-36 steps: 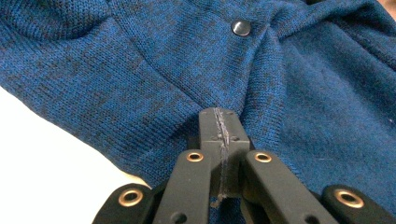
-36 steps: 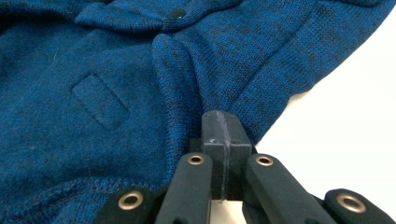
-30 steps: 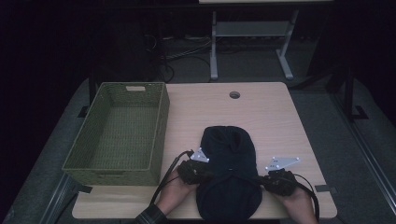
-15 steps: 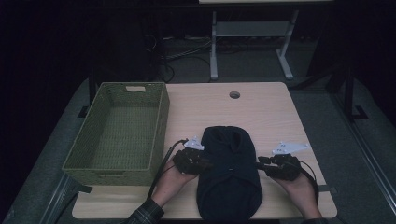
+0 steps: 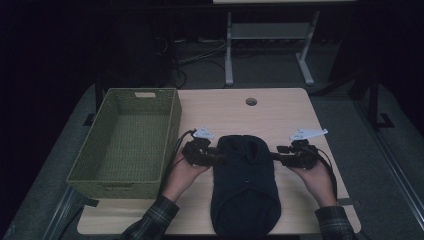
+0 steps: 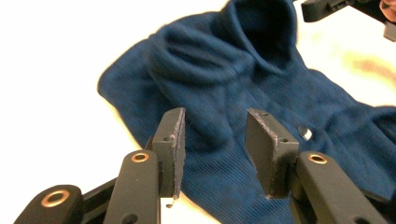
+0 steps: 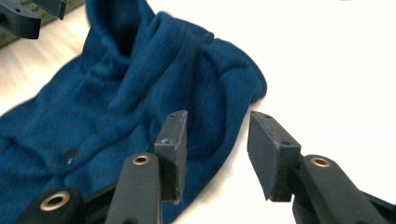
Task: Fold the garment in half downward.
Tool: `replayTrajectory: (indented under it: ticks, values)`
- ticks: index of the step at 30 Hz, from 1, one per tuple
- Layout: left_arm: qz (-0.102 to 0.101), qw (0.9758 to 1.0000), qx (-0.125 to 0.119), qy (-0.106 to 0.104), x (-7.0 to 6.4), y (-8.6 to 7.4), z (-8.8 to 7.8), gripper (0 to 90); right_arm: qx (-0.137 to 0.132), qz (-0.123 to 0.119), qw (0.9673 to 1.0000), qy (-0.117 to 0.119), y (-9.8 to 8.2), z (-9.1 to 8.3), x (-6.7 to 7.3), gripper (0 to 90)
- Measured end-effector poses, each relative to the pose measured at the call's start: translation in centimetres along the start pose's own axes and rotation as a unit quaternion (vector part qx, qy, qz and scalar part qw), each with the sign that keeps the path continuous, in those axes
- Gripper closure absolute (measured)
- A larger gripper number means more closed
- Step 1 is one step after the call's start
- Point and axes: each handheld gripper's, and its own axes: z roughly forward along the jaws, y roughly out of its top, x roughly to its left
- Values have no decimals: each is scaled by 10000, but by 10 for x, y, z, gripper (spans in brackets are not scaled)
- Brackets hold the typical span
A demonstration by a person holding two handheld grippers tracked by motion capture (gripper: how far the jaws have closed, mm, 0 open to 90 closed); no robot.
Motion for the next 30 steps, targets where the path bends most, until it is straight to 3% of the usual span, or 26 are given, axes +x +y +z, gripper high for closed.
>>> replayTrajectory:
  ticks: [8, 12, 15, 17, 22, 30]
  values:
    - [-312, 9990, -314, 114, 21, 19, 6, 571, -5, 118, 9999, -12, 24, 14, -17, 566]
    - [-386, 9987, -275, 188, 28, 23, 14, 569, -108, 178, 9998, 43, 31, 19, -23, 566]
    - [-518, 9975, -312, 364, 41, 26, 23, 569, -108, 190, 9998, -12, 38, 27, -31, 569]
    - [-536, 9969, -263, 504, 49, 28, 27, 568, -35, 239, 9997, 3, 42, 31, -35, 562]
    - [-610, 9963, -63, 606, 66, 33, 44, 557, -79, 266, 9996, -20, 49, 41, -40, 560]
    - [-721, 9964, 198, 411, 74, 28, 70, 535, 24, 293, 9996, 18, 54, 60, -46, 546]
